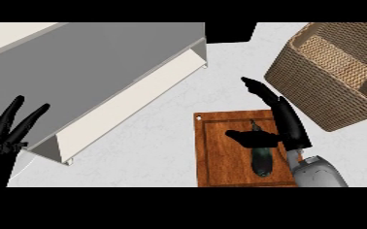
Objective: Pick the eggplant from the cutting board and place it in the basket
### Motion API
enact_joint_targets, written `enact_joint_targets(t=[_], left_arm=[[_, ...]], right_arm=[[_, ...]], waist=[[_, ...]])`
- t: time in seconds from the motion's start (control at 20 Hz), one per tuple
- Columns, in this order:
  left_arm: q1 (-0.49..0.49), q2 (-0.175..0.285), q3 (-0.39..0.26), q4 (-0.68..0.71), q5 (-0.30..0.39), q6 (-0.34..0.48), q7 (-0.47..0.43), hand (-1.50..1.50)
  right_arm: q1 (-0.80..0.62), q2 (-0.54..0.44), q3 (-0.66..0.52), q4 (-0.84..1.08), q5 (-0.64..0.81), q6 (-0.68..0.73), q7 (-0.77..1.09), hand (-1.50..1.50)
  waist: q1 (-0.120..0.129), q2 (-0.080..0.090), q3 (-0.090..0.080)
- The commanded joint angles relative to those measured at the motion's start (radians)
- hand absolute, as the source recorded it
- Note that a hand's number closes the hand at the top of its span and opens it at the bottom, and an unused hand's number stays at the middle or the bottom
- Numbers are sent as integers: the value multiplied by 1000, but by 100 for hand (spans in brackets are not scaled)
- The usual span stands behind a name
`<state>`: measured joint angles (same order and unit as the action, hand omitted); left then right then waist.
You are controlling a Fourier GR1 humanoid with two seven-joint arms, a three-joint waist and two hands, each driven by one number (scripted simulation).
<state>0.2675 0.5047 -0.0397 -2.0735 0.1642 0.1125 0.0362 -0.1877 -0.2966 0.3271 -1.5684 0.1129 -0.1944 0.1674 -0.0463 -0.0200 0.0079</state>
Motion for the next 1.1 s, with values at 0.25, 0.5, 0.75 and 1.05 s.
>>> enact_joint_targets(t=[0.25,0.5,0.75,1.05], left_arm=[[-55,-2,-63,89,6,-57,-7,0],[-63,-12,-76,76,-11,-43,0,0],[-80,-36,-98,119,-14,-53,-27,0],[-137,-40,-98,150,-16,-54,16,0]], right_arm=[[-202,-315,7,-41,223,187,423,-150],[-267,-369,50,-78,41,503,587,-150],[-316,-399,-26,-109,-187,678,721,-150],[-316,-495,-128,-188,-354,731,834,-150]], waist=[[-40,26,-20],[-44,30,-16],[-33,28,-13],[-45,24,-11]])
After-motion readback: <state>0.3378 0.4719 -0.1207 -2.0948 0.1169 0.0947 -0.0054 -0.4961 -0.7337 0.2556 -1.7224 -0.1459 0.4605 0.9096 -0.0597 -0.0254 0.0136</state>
